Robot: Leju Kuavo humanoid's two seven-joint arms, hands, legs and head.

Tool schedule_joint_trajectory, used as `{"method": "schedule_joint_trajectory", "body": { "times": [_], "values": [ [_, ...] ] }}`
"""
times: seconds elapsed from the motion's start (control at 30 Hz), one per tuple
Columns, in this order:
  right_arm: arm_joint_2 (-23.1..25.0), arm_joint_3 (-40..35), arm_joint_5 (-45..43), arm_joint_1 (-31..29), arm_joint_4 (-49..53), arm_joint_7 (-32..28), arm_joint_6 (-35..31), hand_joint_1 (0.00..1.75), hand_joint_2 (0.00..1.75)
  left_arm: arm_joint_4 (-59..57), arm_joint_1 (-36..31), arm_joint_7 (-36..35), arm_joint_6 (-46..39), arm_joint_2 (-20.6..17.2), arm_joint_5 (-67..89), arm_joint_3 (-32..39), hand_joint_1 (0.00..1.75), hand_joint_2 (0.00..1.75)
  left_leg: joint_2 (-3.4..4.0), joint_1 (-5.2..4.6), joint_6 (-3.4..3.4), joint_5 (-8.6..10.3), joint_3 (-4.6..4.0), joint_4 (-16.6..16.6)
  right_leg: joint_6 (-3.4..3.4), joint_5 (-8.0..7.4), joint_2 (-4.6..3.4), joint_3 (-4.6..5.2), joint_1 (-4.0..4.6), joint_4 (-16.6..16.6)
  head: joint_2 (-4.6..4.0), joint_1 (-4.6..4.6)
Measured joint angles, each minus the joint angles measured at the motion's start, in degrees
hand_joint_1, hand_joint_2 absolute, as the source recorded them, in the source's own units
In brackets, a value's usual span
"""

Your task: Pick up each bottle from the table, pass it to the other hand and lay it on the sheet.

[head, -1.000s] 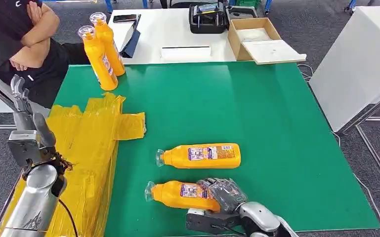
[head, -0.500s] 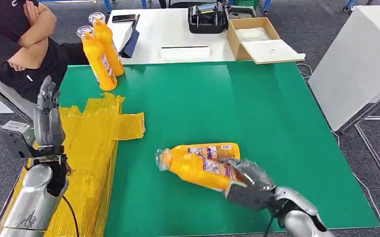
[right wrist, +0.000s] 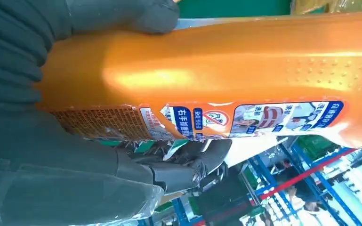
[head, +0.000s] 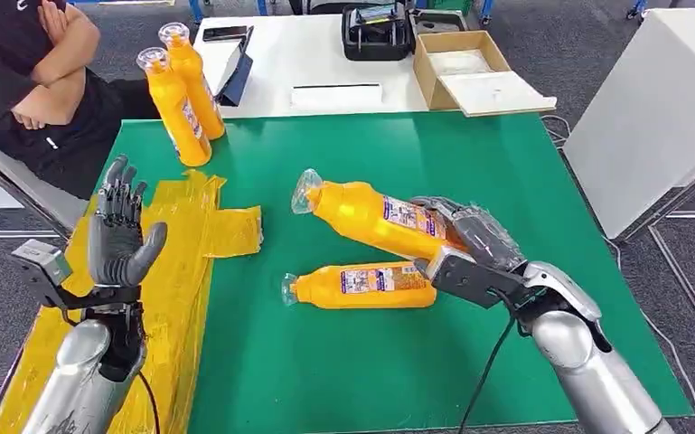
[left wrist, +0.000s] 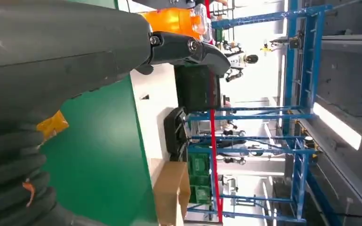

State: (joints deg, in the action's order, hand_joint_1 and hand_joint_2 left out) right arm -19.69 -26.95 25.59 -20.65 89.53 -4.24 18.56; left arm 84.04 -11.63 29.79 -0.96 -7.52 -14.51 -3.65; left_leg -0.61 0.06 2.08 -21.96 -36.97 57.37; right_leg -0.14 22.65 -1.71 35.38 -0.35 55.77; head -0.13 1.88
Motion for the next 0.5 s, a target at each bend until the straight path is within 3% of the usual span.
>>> {"method": "schedule_joint_trajectory", "body": {
  "times": [0.17, 0.33, 0.5],
  "values": [
    [0.39, -0.17, 1.74, -0.45, -0.04, 0.48, -1.39, 1.75, 1.75, 0.80, 0.88, -0.65, 1.76, 0.35, -1.77, -0.04, 0.00, 1.75, 0.00, -0.01, 0.00, 0.00, -0.06, -0.01, 0.00, 0.00, 0.00, -0.01, 0.00, 0.01, 0.00, 0.00],
    [5.48, -1.94, 4.79, -5.92, -1.85, 5.18, -2.21, 1.75, 1.75, 4.80, 2.81, -6.00, 7.95, 2.34, -7.58, -2.38, 0.00, 1.75, 0.09, -0.01, -0.01, 0.02, -0.04, 0.00, 0.00, -0.01, -0.08, 0.05, -0.01, 0.01, 0.00, -0.02],
    [8.67, -3.93, 4.20, -10.01, -4.91, 6.01, -3.15, 1.75, 1.75, 6.86, 4.16, -7.78, 11.51, 3.19, -12.08, -5.53, 0.00, 1.75, -0.01, 0.00, -0.01, 0.05, -0.06, 0.00, 0.00, -0.01, 0.00, 0.05, 0.00, 0.01, 0.00, 0.00]
  ]
}}
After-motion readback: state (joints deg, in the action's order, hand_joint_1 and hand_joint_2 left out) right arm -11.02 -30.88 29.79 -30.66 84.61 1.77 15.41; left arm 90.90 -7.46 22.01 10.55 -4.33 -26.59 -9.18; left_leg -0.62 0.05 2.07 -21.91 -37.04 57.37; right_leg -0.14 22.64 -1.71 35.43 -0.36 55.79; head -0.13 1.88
